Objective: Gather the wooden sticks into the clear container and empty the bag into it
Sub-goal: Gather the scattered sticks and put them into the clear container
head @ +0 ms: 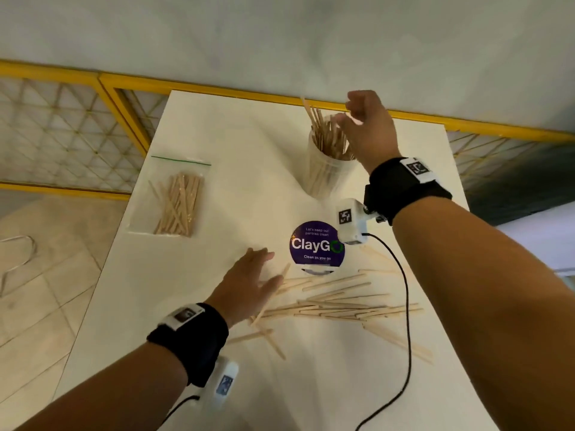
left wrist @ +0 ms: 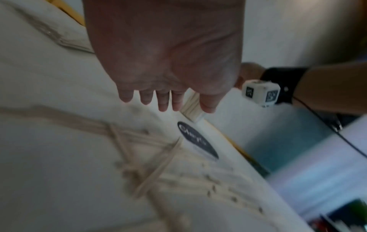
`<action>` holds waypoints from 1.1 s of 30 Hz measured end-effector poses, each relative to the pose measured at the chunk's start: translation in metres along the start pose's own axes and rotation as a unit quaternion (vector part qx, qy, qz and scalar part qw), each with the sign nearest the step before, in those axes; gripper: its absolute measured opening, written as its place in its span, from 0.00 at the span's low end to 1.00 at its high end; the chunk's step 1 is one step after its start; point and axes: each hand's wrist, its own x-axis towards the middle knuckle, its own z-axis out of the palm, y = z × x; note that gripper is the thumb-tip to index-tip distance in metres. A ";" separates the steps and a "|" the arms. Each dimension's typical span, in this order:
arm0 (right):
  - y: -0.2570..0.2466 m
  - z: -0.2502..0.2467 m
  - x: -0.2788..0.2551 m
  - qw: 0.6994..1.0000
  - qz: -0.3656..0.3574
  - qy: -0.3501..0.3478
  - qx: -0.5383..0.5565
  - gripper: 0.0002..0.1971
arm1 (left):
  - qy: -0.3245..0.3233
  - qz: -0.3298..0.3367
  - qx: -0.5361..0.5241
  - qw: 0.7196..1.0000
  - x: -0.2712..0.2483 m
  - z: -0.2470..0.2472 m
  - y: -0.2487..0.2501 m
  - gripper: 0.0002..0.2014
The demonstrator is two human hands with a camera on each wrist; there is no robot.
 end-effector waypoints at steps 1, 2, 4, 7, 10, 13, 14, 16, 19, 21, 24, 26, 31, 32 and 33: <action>0.002 0.001 -0.003 0.996 -0.039 -0.030 -0.079 0.19 | -0.028 0.013 0.055 0.998 -0.004 0.006 -0.003 0.47; 0.005 0.004 -0.007 0.977 -0.074 -0.090 -0.176 0.21 | -0.051 0.030 0.106 0.993 -0.007 0.013 -0.007 0.52; 0.013 0.013 -0.016 0.906 -0.122 -0.206 -0.349 0.23 | -0.083 0.064 0.187 0.977 -0.013 0.028 -0.013 0.54; 0.019 0.016 -0.020 0.886 -0.163 -0.162 -0.403 0.27 | -0.091 0.100 0.227 0.965 -0.023 0.046 -0.018 0.54; 0.008 0.019 -0.018 0.908 -0.213 -0.114 -0.343 0.34 | -0.071 0.135 0.251 0.956 -0.029 0.058 -0.020 0.56; 0.004 0.029 -0.016 0.866 -0.202 -0.176 -0.422 0.34 | -0.076 0.131 0.266 0.952 -0.030 0.063 -0.017 0.54; 0.005 0.030 -0.015 0.858 -0.160 -0.194 -0.449 0.33 | -0.077 0.126 0.266 0.953 -0.031 0.064 -0.015 0.54; 0.007 0.027 -0.015 0.866 -0.095 -0.180 -0.458 0.33 | -0.069 0.122 0.263 0.955 -0.030 0.063 -0.011 0.53; 0.009 0.025 -0.017 0.901 -0.139 -0.119 -0.394 0.33 | -0.085 0.116 0.249 0.958 -0.031 0.058 -0.008 0.56; 0.004 0.027 -0.017 0.900 -0.179 -0.150 -0.369 0.37 | -0.095 0.120 0.254 0.955 -0.033 0.050 -0.006 0.60; -0.001 0.032 -0.016 0.858 -0.157 -0.205 -0.444 0.37 | -0.093 0.127 0.271 0.950 -0.037 0.039 -0.012 0.64; 0.003 0.029 -0.015 0.853 -0.126 -0.181 -0.472 0.34 | -0.080 0.102 0.283 0.950 -0.040 0.034 -0.018 0.64; 0.011 0.019 -0.019 0.889 -0.110 -0.184 -0.403 0.31 | -0.038 -0.012 0.248 0.968 -0.053 0.021 -0.032 0.66; 0.010 0.014 -0.023 0.896 -0.126 -0.179 -0.386 0.29 | -0.037 -0.031 0.241 0.969 -0.059 0.019 -0.035 0.67; 0.011 0.006 -0.027 0.914 -0.147 -0.141 -0.350 0.28 | -0.035 -0.047 0.236 0.970 -0.064 0.018 -0.039 0.67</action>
